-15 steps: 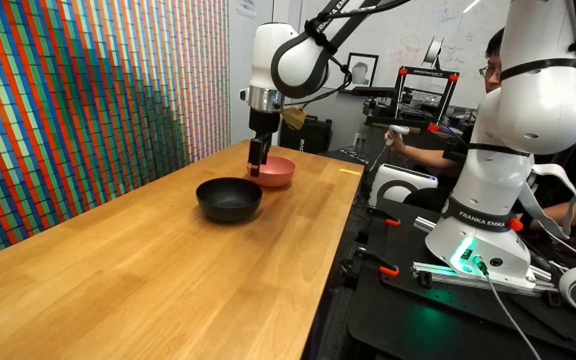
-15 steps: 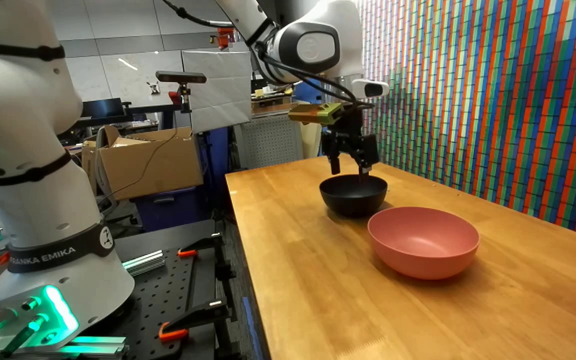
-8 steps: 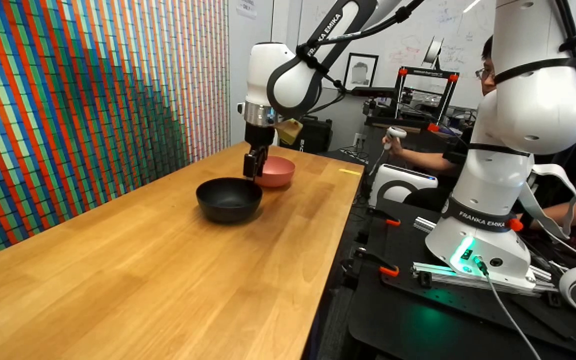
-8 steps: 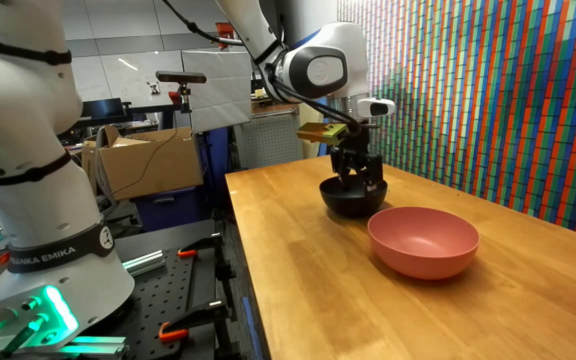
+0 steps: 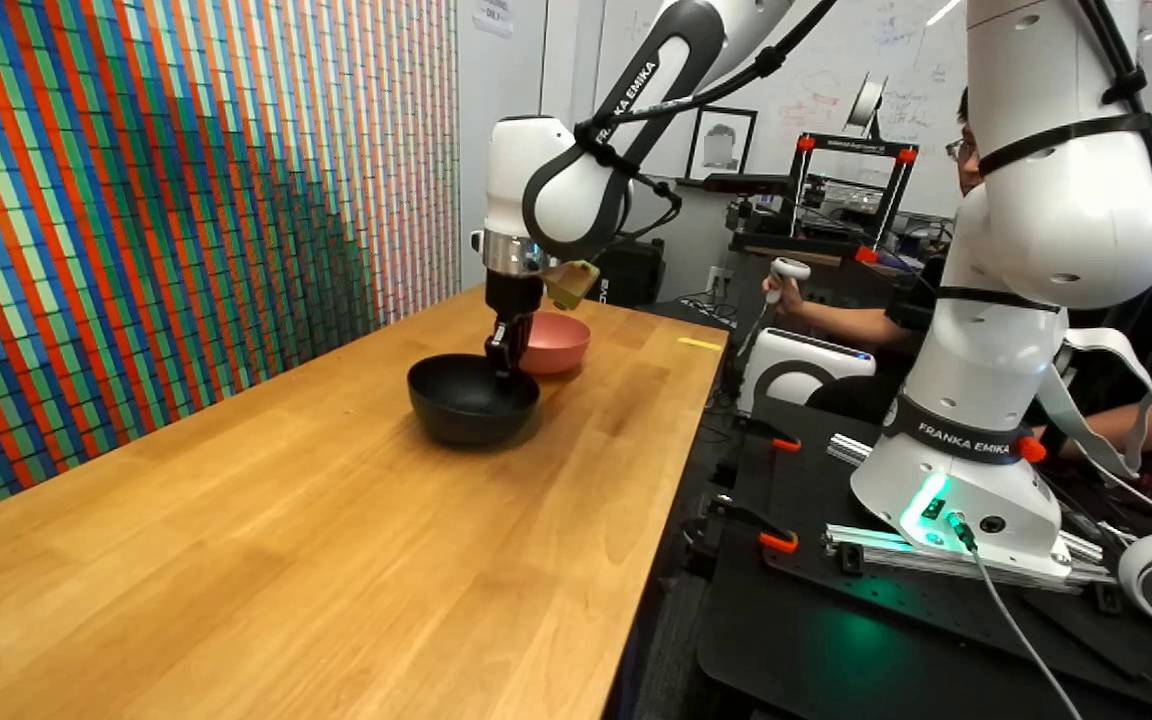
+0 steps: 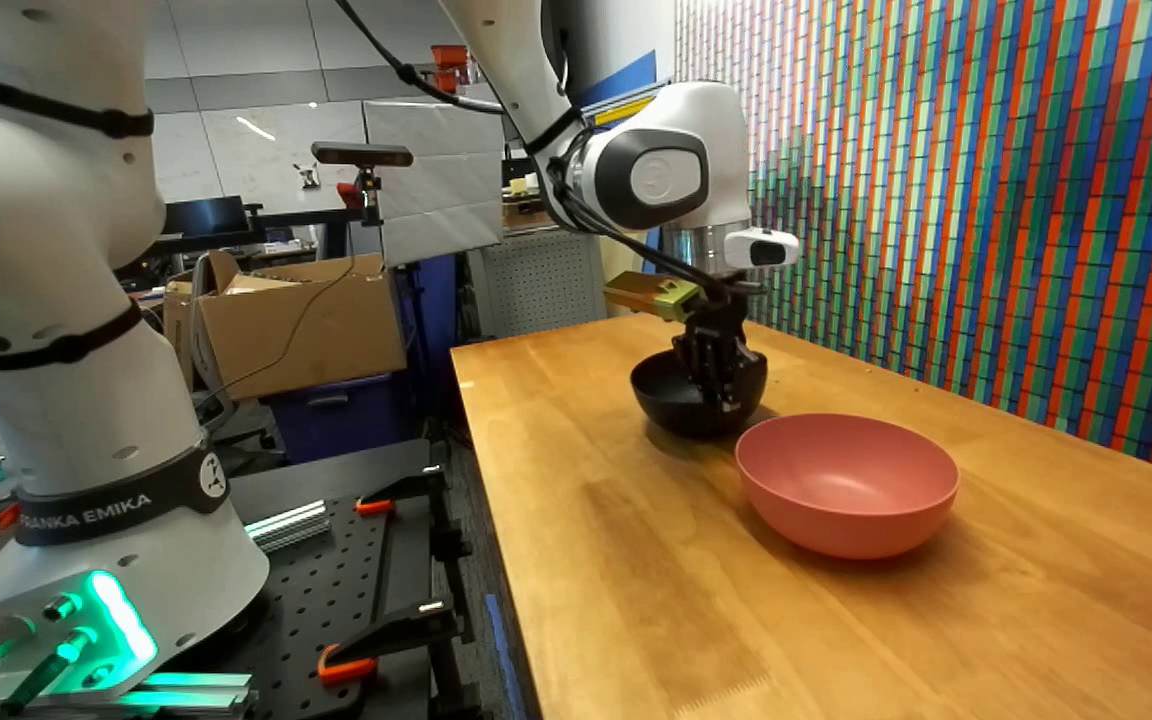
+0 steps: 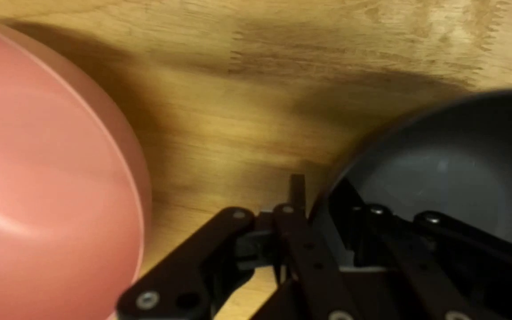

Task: Place the black bowl on top of the pink bowl

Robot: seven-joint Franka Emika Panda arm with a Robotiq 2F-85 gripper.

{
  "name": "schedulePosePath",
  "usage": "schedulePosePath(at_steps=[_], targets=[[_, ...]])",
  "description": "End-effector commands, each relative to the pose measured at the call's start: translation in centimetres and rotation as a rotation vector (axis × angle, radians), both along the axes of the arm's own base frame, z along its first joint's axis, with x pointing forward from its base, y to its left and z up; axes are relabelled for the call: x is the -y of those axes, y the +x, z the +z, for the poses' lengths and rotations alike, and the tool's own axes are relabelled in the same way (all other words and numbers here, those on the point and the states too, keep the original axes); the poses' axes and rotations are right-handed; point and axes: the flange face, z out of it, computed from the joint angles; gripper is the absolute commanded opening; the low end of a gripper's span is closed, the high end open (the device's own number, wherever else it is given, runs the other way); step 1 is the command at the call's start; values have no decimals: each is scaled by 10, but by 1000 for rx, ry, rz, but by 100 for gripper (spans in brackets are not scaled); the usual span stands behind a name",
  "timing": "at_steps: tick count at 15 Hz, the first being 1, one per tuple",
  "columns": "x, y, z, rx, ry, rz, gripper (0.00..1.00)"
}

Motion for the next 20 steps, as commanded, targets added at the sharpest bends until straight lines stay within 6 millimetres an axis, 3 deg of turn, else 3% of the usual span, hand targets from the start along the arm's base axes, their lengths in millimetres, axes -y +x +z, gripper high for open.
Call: schedulePosePath(at_steps=[1, 11, 17, 20], targets=[[1, 14, -2, 16, -9, -6, 0], [32, 39, 45, 67, -40, -13, 1], [60, 61, 98, 104, -41, -51, 1], [86, 54, 124, 88, -43, -104, 1]])
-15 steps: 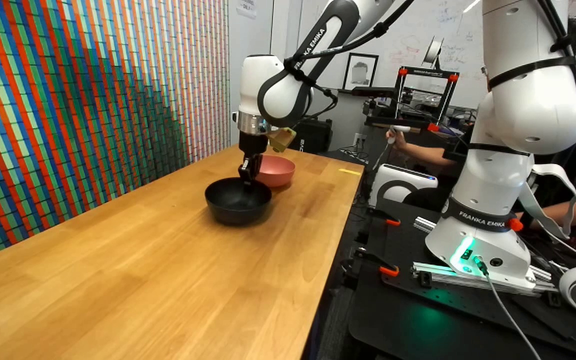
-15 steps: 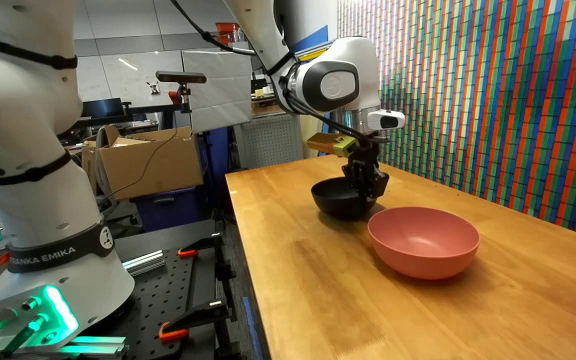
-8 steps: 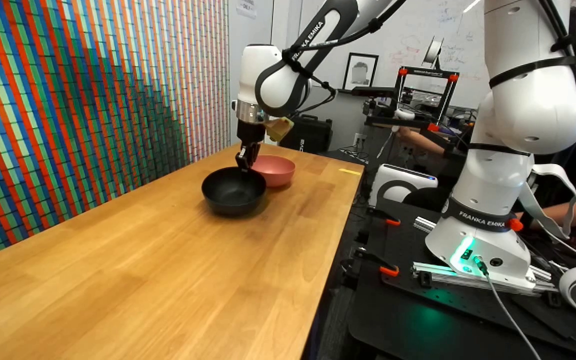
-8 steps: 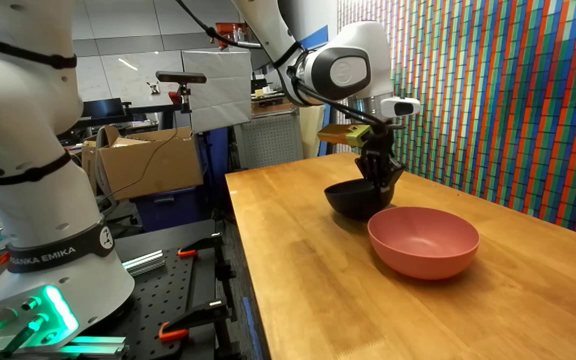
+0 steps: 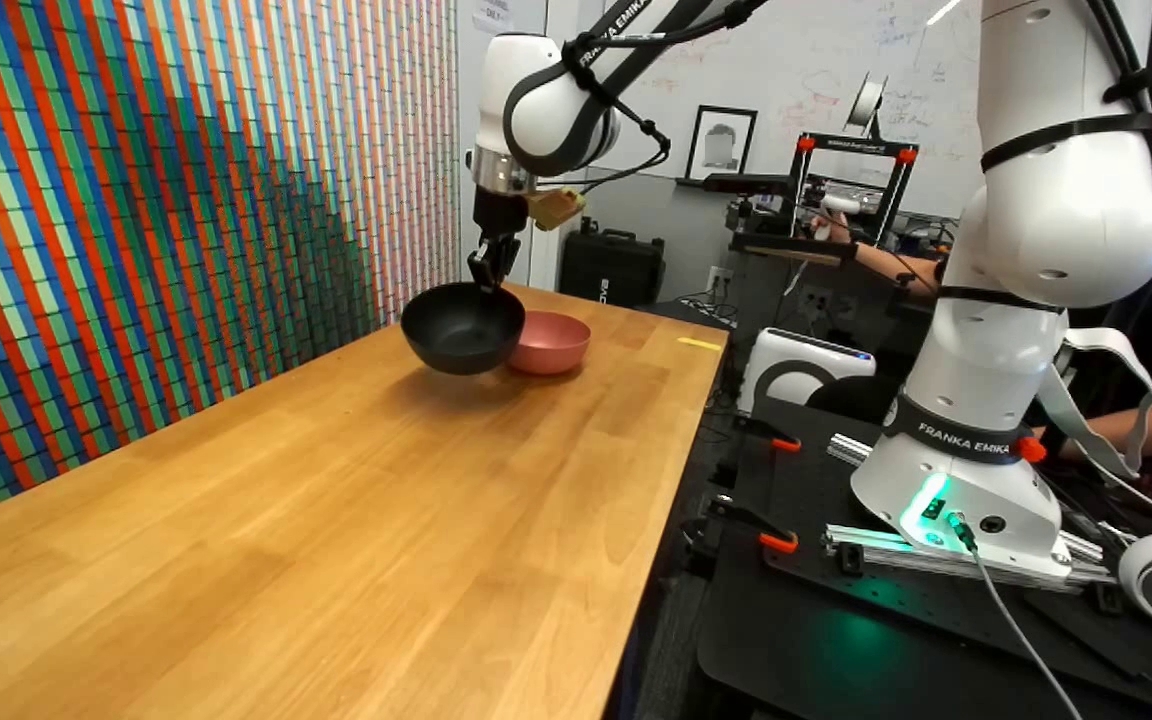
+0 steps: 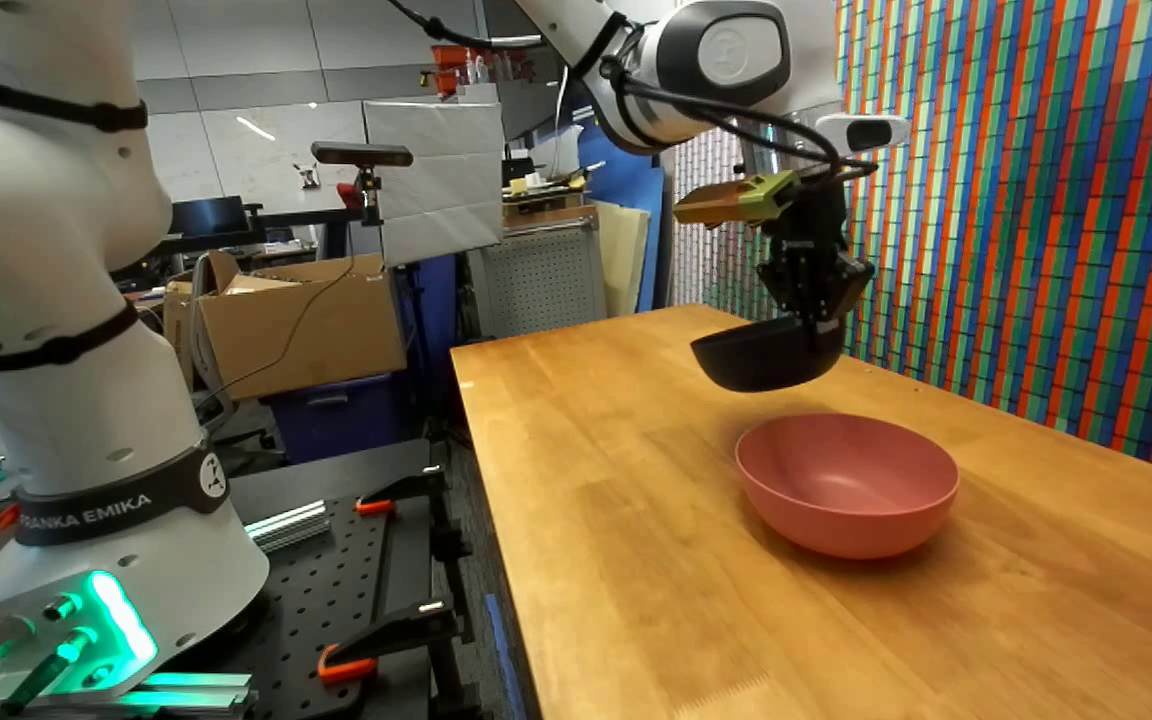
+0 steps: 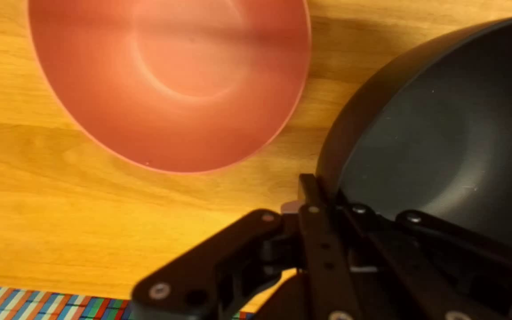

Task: Place the black bowl on top of the pink bowl

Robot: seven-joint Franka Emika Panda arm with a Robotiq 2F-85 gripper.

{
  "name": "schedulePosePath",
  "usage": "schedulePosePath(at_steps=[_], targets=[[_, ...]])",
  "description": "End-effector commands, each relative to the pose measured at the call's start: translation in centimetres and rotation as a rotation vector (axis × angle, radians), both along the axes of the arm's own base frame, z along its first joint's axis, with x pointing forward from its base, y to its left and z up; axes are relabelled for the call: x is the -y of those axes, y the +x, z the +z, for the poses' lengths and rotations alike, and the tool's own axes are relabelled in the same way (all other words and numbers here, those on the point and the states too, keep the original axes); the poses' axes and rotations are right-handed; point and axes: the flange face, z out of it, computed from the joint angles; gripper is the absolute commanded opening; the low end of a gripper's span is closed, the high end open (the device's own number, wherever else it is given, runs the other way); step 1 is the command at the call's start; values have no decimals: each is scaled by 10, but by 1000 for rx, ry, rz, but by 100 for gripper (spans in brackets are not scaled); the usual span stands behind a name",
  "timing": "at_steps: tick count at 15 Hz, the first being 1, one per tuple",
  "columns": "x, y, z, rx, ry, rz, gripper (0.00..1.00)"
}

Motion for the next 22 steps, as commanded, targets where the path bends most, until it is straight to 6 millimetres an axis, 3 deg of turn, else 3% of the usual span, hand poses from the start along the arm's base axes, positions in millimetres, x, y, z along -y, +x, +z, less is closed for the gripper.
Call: schedulePosePath(at_steps=[1, 5, 8, 11, 14, 15, 16, 22], targets=[[36, -11, 37, -30, -2, -51, 1], [99, -35, 51, -74, 18, -174, 1], [141, -49, 50, -64, 23, -240, 1], [163, -56, 39, -58, 40, -289, 1], [169, -62, 23, -74, 70, -321, 4], [169, -63, 19, -60, 61, -328, 30], [168, -64, 16, -49, 49, -327, 31], [162, -58, 16, 7, 34, -310, 74]])
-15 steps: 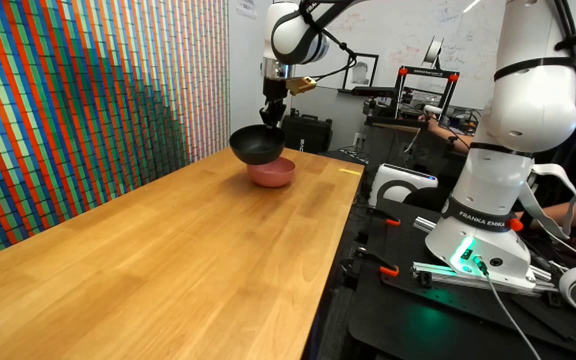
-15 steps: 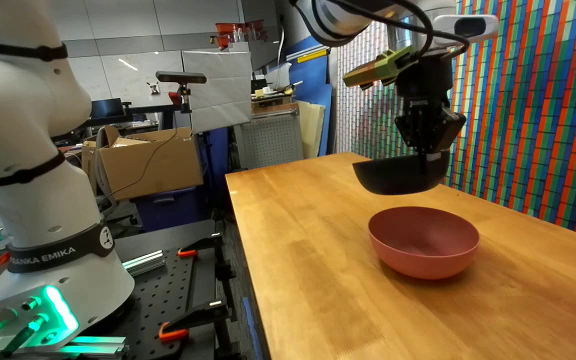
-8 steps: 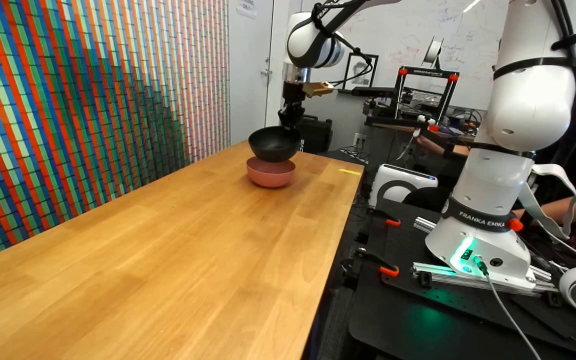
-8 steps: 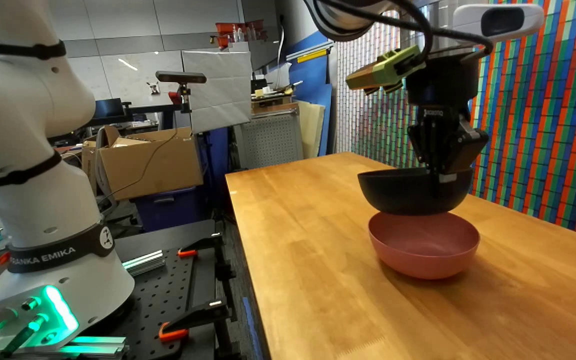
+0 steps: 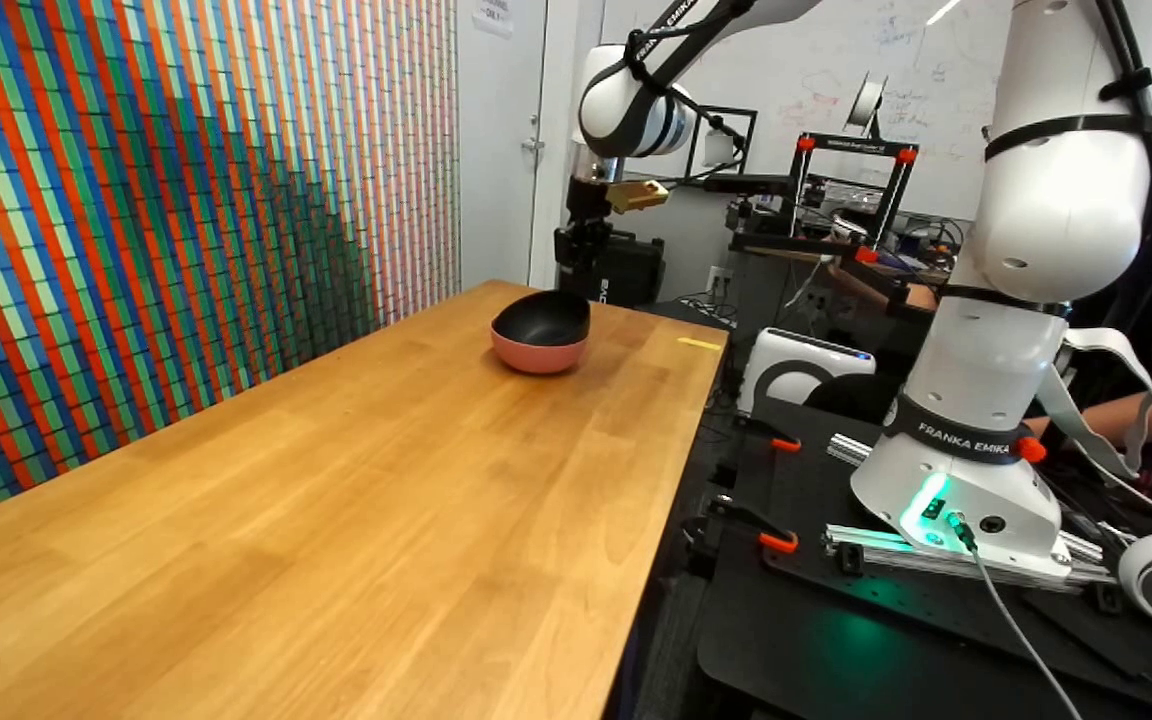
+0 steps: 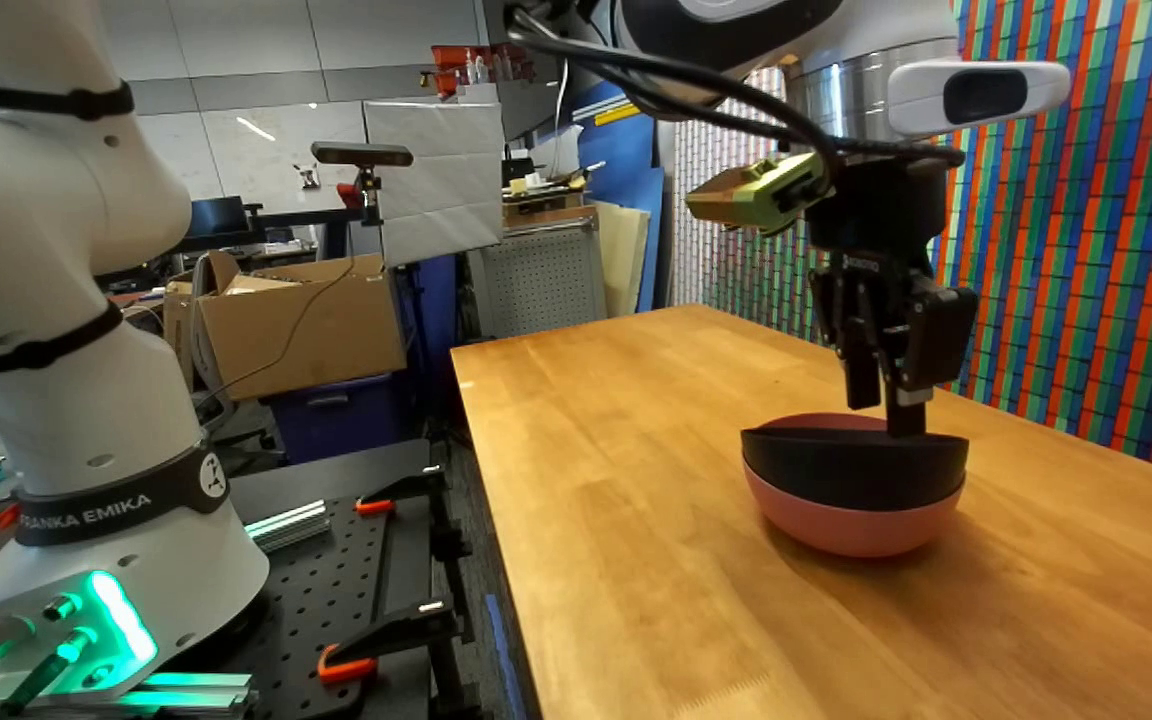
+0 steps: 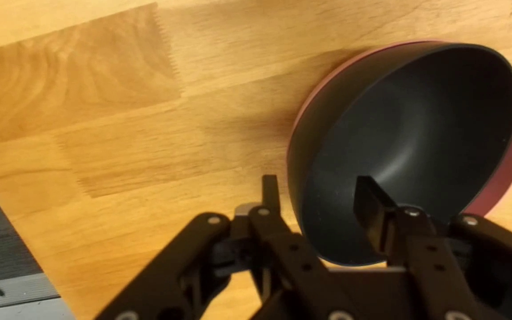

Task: Place the black bowl on top of the pink bowl

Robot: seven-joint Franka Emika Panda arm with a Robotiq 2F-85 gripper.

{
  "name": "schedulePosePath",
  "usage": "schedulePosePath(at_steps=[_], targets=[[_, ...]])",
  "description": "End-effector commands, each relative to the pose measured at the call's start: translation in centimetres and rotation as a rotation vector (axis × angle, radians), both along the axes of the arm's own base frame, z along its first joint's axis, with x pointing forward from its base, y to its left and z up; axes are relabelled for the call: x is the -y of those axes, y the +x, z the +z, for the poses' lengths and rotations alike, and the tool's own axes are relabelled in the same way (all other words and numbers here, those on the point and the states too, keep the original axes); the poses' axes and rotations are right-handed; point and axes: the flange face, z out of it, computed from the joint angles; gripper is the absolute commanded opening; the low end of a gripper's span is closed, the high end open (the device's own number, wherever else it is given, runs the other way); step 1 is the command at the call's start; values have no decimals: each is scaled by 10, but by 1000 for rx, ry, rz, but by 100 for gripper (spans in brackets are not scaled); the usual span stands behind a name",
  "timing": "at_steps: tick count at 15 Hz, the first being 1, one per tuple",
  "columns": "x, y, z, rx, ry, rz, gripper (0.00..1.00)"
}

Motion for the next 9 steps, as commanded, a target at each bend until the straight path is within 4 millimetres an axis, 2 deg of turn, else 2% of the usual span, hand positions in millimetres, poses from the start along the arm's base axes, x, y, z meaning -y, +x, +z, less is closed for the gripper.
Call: schedulePosePath(at_steps=[1, 3, 7, 9], targets=[[-7, 7, 14, 48, -5, 10, 82], [-19, 12, 26, 52, 33, 37, 98], [-52, 30, 57, 11, 107, 140, 100], [-62, 41, 75, -25, 122, 180, 100]])
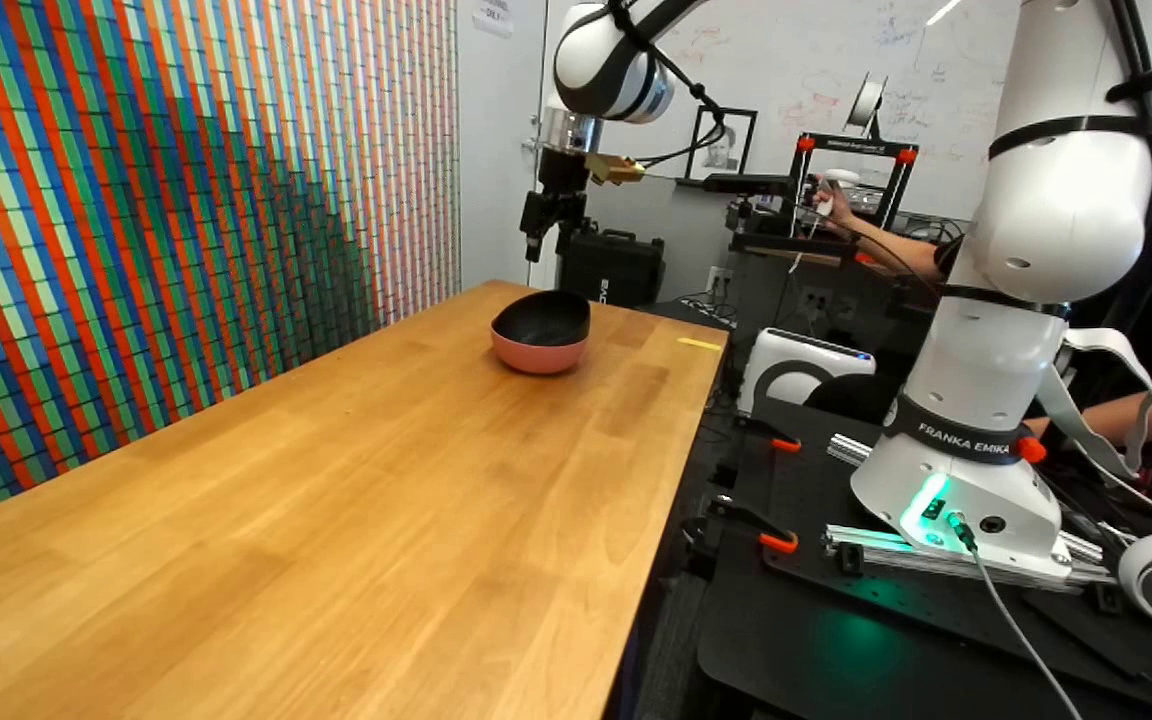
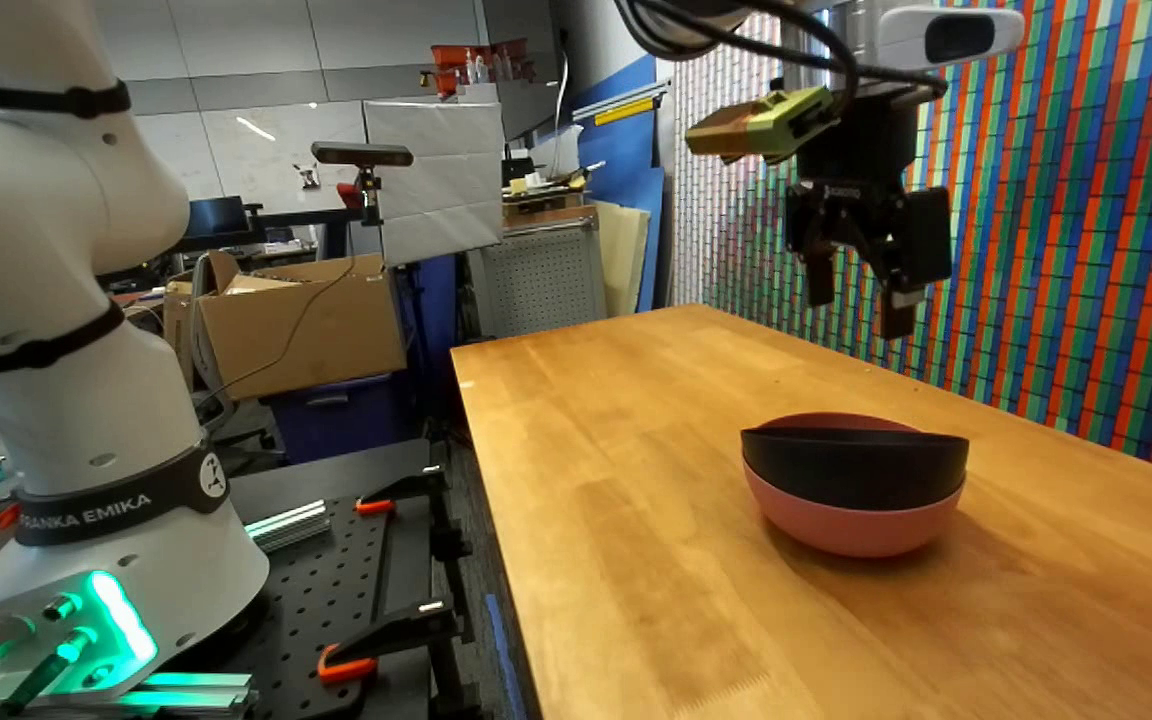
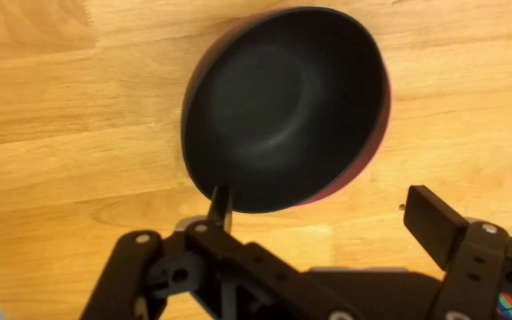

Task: Place the black bowl on top of the pink bowl

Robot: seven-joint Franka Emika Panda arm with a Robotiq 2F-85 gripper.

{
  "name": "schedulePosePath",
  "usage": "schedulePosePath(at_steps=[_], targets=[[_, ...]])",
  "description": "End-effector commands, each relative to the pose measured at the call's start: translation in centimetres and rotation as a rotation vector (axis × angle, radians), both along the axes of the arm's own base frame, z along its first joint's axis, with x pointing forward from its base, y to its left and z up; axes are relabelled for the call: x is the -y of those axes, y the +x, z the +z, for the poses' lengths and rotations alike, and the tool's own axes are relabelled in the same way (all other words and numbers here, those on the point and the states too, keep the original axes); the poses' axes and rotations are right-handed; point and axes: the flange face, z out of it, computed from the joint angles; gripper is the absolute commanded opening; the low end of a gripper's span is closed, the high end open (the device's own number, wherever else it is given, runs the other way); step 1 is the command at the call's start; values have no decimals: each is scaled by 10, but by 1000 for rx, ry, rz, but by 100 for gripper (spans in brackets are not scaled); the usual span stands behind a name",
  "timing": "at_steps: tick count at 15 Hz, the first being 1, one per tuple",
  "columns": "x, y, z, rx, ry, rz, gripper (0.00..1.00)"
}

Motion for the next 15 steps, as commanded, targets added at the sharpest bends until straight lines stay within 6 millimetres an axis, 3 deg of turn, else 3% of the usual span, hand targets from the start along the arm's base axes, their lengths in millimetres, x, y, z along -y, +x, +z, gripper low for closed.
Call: schedulePosePath(at_steps=[1, 5, 10, 15], targets=[[-14, 18, 42, -54, 38, 78, 100], [-28, 35, 81, -89, -13, 118, 100], [-44, 47, 113, -122, -75, 176, 100], [-46, 39, 111, -152, -55, 171, 100]])
